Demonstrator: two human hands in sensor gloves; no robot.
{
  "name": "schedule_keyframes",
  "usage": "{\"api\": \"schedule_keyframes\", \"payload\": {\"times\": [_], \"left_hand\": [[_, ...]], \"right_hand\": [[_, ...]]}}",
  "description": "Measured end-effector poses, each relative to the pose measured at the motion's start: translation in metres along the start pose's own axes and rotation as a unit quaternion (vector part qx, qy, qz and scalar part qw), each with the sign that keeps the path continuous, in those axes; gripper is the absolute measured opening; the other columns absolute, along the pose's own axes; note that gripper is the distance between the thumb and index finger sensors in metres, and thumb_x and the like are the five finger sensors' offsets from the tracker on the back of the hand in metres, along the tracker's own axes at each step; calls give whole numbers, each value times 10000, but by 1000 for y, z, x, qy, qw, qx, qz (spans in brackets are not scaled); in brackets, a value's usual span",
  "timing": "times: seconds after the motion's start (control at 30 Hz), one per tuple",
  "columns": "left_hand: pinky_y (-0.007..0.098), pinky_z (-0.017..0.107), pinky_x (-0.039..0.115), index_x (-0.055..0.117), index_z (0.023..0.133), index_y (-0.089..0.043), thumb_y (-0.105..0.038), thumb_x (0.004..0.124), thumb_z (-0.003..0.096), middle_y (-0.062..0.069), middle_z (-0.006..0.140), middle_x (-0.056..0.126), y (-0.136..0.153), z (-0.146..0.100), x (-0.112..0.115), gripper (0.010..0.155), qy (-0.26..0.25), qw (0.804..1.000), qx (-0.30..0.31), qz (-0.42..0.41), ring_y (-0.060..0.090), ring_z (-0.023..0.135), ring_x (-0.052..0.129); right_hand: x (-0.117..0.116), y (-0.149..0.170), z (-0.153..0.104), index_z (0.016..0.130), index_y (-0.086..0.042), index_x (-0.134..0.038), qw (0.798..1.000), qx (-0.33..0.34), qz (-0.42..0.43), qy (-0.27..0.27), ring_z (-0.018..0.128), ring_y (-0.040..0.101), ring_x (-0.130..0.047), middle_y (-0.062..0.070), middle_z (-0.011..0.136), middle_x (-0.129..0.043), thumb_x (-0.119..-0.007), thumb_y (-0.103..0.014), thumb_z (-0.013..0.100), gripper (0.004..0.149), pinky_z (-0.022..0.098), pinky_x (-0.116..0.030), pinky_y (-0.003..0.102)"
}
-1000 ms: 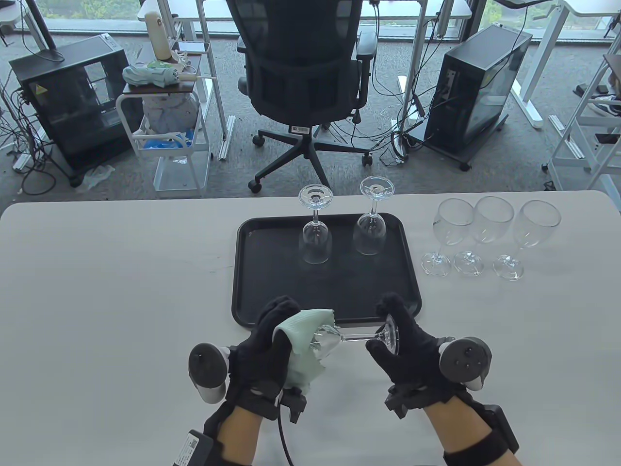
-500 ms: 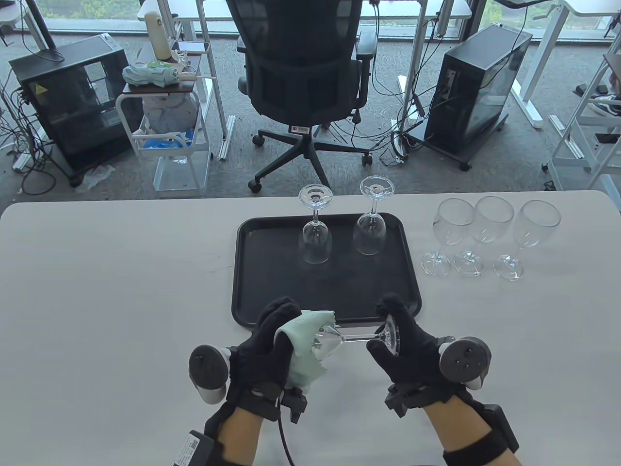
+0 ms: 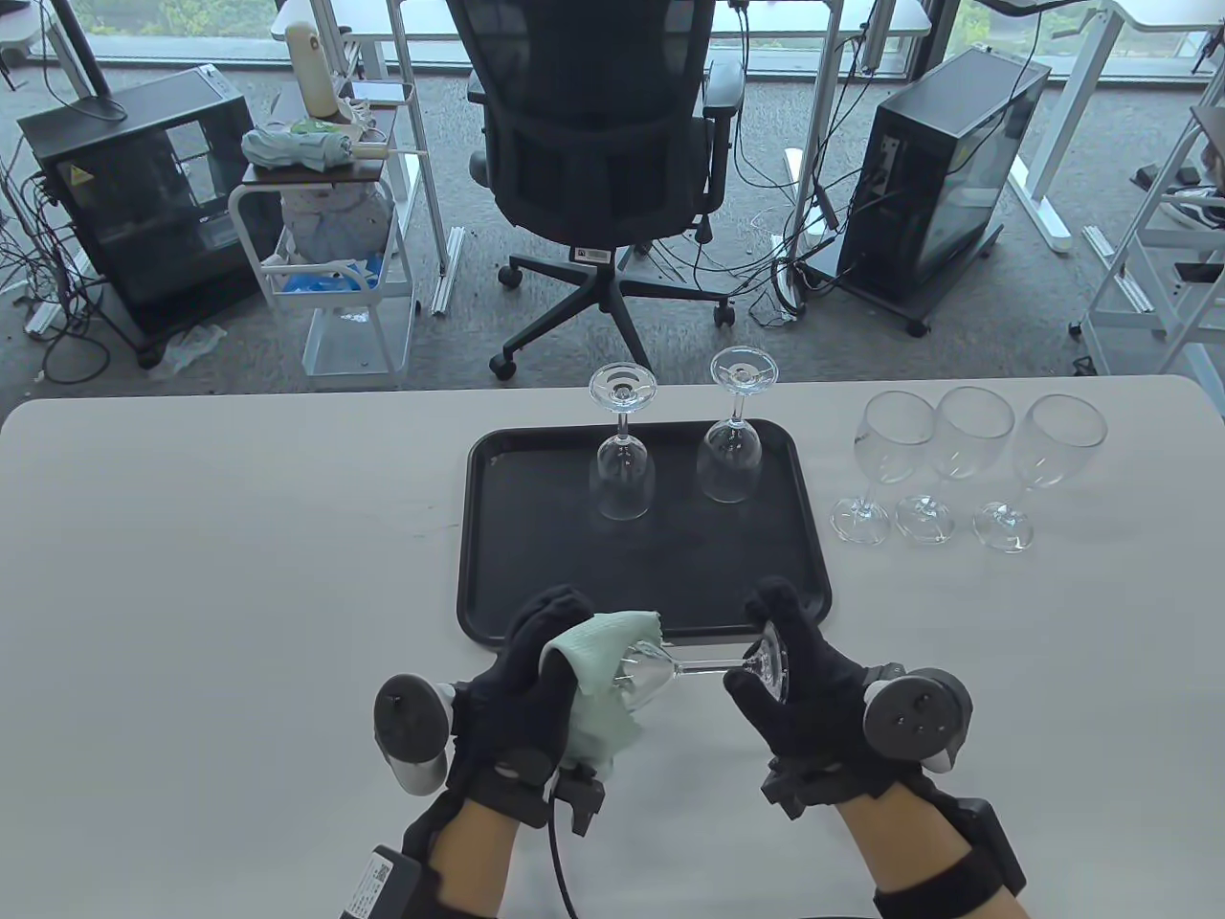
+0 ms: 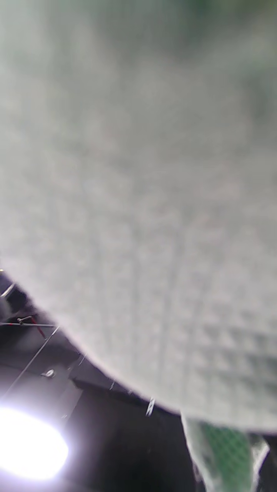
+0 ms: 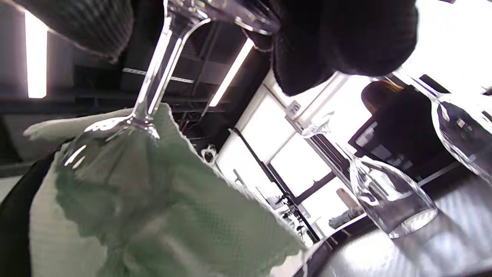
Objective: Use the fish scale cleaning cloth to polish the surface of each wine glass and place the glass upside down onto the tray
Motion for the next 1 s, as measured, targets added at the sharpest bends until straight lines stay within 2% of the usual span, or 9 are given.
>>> {"api": "schedule_keyframes", "payload": {"times": [0.1, 0.2, 0.3, 0.33, 0.43, 0.53, 0.63, 0.77, 1.0], "left_hand": [[571, 479, 856, 645, 1026, -326, -671, 660, 546, 54, 1127, 588, 4, 0, 3, 592, 15, 999, -14, -29, 386, 959, 706], [569, 494, 849, 638, 1027, -336, -679, 658, 538, 47, 1133, 572, -1, -1, 5, 597, 7, 1000, 4, -13, 377, 971, 693], [570, 497, 847, 648, 1016, -343, -678, 665, 528, 38, 1128, 582, -10, -2, 5, 592, -5, 999, 40, 25, 370, 971, 696], [569, 488, 853, 658, 1011, -340, -675, 668, 526, 39, 1122, 595, -10, -1, 4, 589, -9, 999, 39, 28, 370, 963, 708], [573, 483, 855, 662, 1011, -335, -667, 664, 535, 41, 1121, 601, -8, 0, 1, 580, -5, 999, 24, 26, 373, 960, 712], [578, 491, 846, 651, 1021, -329, -665, 659, 545, 48, 1129, 587, -2, 0, 3, 583, 10, 1000, 4, -12, 380, 967, 699], [572, 491, 851, 644, 1023, -336, -671, 658, 540, 47, 1129, 583, -3, -1, 6, 589, 2, 1000, 8, -8, 376, 968, 700], [569, 501, 844, 620, 1032, -356, -675, 658, 529, 36, 1135, 567, -8, -2, 7, 598, -3, 999, 31, 27, 368, 977, 687], [576, 491, 847, 639, 1027, -338, -664, 654, 543, 44, 1132, 579, -2, 0, 4, 584, 7, 1000, 7, -4, 377, 970, 697]], "right_hand": [[5, -9, -1, 1062, -261, -174, 998, 45, -42, 22, 625, 344, -892, 179, 1054, -506, -782, -640, 473, 927, 406, -877, 426], [4, 5, 1, 1076, -283, -303, 998, -32, 48, 22, 532, 317, -910, 177, 987, -600, -768, -630, 493, 823, 323, -879, 378], [-4, 20, -1, 1089, -261, -352, 981, -128, 148, -10, 485, 318, -911, 200, 958, -639, -723, -660, 502, 800, 283, -863, 382], [-5, 20, -1, 1090, -260, -344, 981, -121, 152, -13, 500, 334, -902, 206, 966, -625, -734, -651, 503, 805, 296, -858, 400], [-1, 7, 0, 1079, -236, -225, 999, -31, 31, -3, 592, 361, -899, 196, 1034, -552, -751, -654, 485, 897, 376, -869, 443], [4, -7, -1, 1056, -241, -147, 997, 48, -50, 20, 665, 352, -876, 185, 1076, -450, -770, -644, 477, 941, 441, -868, 443], [6, 1, -1, 1070, -266, -265, 999, 2, 10, 36, 594, 347, -895, 184, 1003, -571, -768, -620, 492, 844, 378, -879, 408], [-4, 24, -2, 1090, -254, -367, 979, -130, 154, -10, 509, 339, -904, 206, 960, -636, -724, -670, 496, 808, 303, -861, 403], [1, 2, -2, 1068, -259, -190, 1000, 7, 14, 24, 665, 361, -881, 178, 1080, -469, -767, -647, 482, 909, 439, -867, 450]]}}
Point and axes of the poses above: the tracker on the back of each hand, its own y axis roughly to the little-finger side, its own z axis roughly from the wrist to the fingertips, x = y × z, the point moved 4 cm from there along z, roughly from the wrist to the fingertips
